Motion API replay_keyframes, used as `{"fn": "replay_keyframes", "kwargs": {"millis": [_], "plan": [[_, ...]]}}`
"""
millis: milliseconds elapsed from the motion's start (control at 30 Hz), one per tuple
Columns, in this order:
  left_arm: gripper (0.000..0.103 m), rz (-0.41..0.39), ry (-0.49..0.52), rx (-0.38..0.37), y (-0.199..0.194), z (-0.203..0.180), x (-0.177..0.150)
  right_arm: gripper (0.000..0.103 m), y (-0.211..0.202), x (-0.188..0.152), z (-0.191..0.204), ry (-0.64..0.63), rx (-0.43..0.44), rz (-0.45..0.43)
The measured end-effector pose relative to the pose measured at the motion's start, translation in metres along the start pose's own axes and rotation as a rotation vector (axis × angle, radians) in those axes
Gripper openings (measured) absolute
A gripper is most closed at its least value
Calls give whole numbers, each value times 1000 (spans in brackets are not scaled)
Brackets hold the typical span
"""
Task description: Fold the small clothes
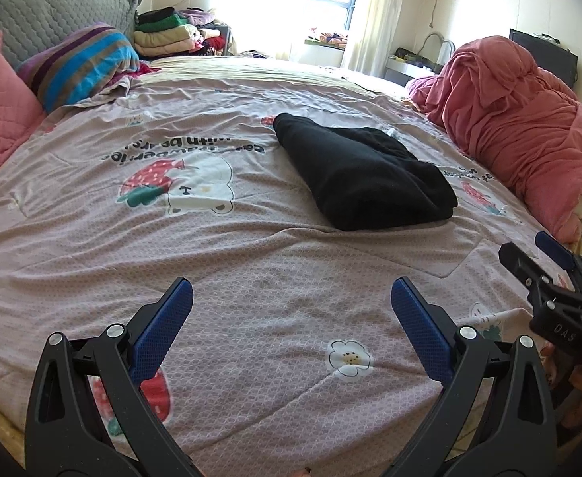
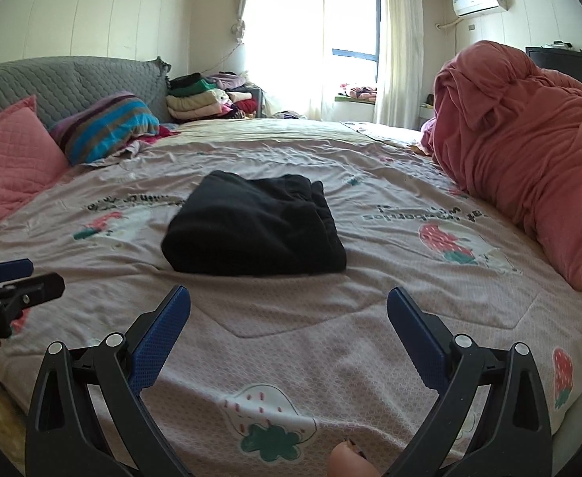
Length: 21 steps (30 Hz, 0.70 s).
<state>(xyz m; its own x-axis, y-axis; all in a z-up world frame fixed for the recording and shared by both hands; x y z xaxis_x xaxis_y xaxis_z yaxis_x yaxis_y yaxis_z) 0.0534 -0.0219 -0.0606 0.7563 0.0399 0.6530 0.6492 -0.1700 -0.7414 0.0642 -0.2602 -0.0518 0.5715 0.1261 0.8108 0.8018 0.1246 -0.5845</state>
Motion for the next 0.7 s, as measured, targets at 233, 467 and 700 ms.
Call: {"fn": "replay_keyframes", "kwargs": {"millis": [233, 467, 700], "plan": [[94, 25, -2, -4, 15, 0, -5, 99, 24, -15, -2, 28, 4, 69], [94, 41, -12, 9, 19, 3, -6, 99, 28, -17, 2, 28, 21, 84], [94, 54, -23, 25, 21, 5, -7, 99, 27, -18, 4, 26, 29, 88]]}}
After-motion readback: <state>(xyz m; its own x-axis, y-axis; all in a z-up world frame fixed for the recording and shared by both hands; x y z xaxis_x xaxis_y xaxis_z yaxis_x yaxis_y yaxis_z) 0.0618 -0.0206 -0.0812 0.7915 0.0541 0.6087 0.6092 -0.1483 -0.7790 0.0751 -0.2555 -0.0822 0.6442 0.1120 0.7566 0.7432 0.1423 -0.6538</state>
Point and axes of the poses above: each gripper's, at about its wrist camera, not at the fingertips, and y roughly the way its jaws point, z to its left, x to its top, the point moved 6 cm from there along y, roughly the way its jaws point, and after that the axes turned 9 degrees about z, right-handed, at the moved point
